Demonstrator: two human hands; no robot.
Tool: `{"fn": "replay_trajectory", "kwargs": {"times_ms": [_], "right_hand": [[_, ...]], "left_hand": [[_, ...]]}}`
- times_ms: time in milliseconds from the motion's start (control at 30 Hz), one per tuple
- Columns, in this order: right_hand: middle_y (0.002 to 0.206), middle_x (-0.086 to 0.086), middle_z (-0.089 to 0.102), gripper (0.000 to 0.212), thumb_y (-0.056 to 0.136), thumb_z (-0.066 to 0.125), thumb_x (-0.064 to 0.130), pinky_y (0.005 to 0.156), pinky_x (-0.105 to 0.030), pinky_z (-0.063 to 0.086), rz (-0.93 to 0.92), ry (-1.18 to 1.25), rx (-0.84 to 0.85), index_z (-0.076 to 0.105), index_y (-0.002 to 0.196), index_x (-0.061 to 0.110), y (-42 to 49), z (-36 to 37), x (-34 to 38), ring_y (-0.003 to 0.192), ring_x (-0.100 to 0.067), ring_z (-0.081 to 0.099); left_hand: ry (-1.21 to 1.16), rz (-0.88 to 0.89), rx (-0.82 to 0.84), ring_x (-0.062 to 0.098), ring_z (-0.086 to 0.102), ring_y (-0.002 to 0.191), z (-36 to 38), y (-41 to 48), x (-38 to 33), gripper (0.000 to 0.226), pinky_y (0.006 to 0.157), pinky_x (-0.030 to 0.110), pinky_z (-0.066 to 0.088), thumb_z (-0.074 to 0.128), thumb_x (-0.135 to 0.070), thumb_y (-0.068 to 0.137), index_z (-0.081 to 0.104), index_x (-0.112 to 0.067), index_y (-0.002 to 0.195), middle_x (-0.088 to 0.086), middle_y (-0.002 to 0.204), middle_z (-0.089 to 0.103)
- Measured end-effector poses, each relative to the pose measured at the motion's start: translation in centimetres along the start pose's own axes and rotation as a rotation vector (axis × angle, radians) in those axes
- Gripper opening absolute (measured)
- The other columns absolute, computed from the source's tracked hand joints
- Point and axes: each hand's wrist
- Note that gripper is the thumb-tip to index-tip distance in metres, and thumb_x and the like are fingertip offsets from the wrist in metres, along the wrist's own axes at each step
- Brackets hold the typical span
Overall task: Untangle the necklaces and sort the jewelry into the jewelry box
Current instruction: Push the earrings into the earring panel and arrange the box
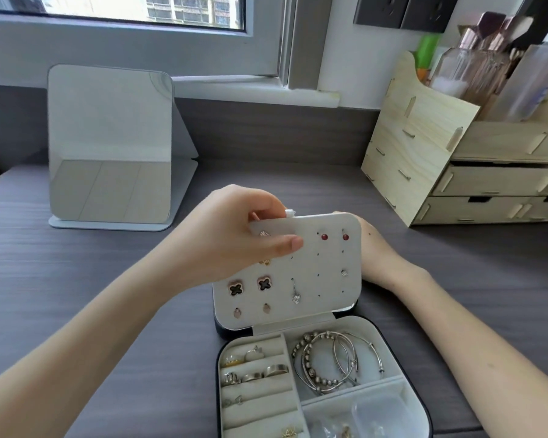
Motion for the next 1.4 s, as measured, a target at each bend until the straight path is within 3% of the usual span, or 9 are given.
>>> {"fn": "replay_trajectory", "kwargs": {"times_ms": [100,200,300,500,700,833,1000,1133,1400], "right_hand": [[0.081,0.005,0.052,0.032,0.088,0.05,0.001,0.074,-0.028,0.033,-0.031,0.006,0.022,0.045,0.074,0.029,-0.5,-0.2,0.5,0.079,-0.018,0.044],[0.103,-0.015,0.061,0.019,0.088,0.052,-0.001,0.08,-0.028,0.034,-0.055,-0.001,0.01,0.06,0.104,0.005,-0.8,-0.4,0.8,0.097,-0.031,0.052],[0.1,-0.019,0.061,0.016,0.087,0.051,-0.003,0.074,-0.027,0.033,-0.099,-0.041,0.006,0.06,0.1,-0.002,-1.0,-0.2,0.9,0.094,-0.036,0.051],[0.071,0.017,0.045,0.042,0.084,0.056,-0.003,0.06,-0.005,0.034,-0.081,0.084,0.063,0.046,0.071,0.036,-0.7,-0.2,0.5,0.072,-0.015,0.04],[0.092,-0.014,0.061,0.014,0.081,0.061,-0.004,0.07,-0.01,0.037,-0.13,0.017,0.015,0.062,0.092,-0.013,0.1,0.3,-1.6,0.091,-0.029,0.053],[0.09,-0.012,0.062,0.008,0.082,0.061,-0.001,0.077,-0.035,0.043,-0.116,0.01,0.018,0.065,0.089,-0.003,0.6,0.4,-2.9,0.089,-0.027,0.054],[0.08,0.013,0.062,0.012,0.087,0.063,0.01,0.064,-0.01,0.037,-0.06,0.124,-0.256,0.066,0.082,0.021,0.4,-1.7,-2.9,0.069,0.004,0.051],[0.078,0.011,0.068,0.011,0.084,0.069,0.017,0.073,-0.019,0.045,-0.03,0.528,-0.511,0.069,0.079,0.027,-1.2,-4.4,-1.1,0.074,-0.006,0.055],[0.074,0.01,0.065,0.007,0.072,0.074,0.024,0.071,-0.013,0.036,-0.312,0.294,-0.403,0.069,0.074,0.028,-4.1,-3.5,5.8,0.075,-0.006,0.056]], "left_hand": [[0.038,-0.012,-0.014,0.009,0.066,0.067,0.2,0.6,-0.1,0.023,0.062,0.032,0.054,0.073,-0.036,0.073,0.071,-0.016,0.085,-0.016,0.078,0.068],[0.02,-0.027,-0.012,0.01,0.067,0.068,0.3,0.9,0.0,0.022,0.065,0.033,0.054,0.073,-0.032,0.075,0.073,-0.014,0.085,-0.022,0.077,0.066],[-0.011,-0.073,-0.012,0.011,0.068,0.073,0.4,1.0,0.1,0.019,0.071,0.035,0.055,0.074,-0.03,0.075,0.074,-0.014,0.086,-0.013,0.086,0.071],[-0.069,-0.17,0.079,0.021,0.069,0.08,0.2,1.3,0.2,0.016,0.073,0.039,0.055,0.071,-0.031,0.079,0.068,-0.017,0.072,-0.001,0.09,0.073],[-0.107,-0.215,0.147,0.03,0.068,0.083,0.2,1.7,0.5,0.02,0.073,0.04,0.053,0.068,-0.03,0.083,0.068,-0.013,0.074,0.006,0.088,0.073],[-0.034,-0.235,0.189,0.033,0.067,0.082,0.1,2.2,0.2,0.024,0.067,0.034,0.047,0.064,-0.03,0.086,0.066,-0.007,0.081,0.013,0.089,0.07],[0.054,-0.282,0.238,0.029,0.067,0.086,0.1,2.7,-0.3,0.024,0.074,0.038,0.051,0.06,-0.032,0.089,0.066,-0.008,0.09,0.01,0.09,0.071],[-0.062,-0.257,0.202,0.031,0.068,0.08,-0.1,2.5,0.2,0.022,0.068,0.034,0.048,0.068,-0.028,0.083,0.067,-0.007,0.079,0.014,0.087,0.071],[-0.316,-0.058,0.055,0.014,0.059,0.07,0.0,1.2,0.6,0.026,0.066,0.034,0.05,0.071,-0.043,0.067,0.068,-0.029,0.088,-0.003,0.077,0.062]]}}
Point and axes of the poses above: each hand's wrist, its own y-axis towards the middle knuckle, its own z-axis out of the palm, x = y × z
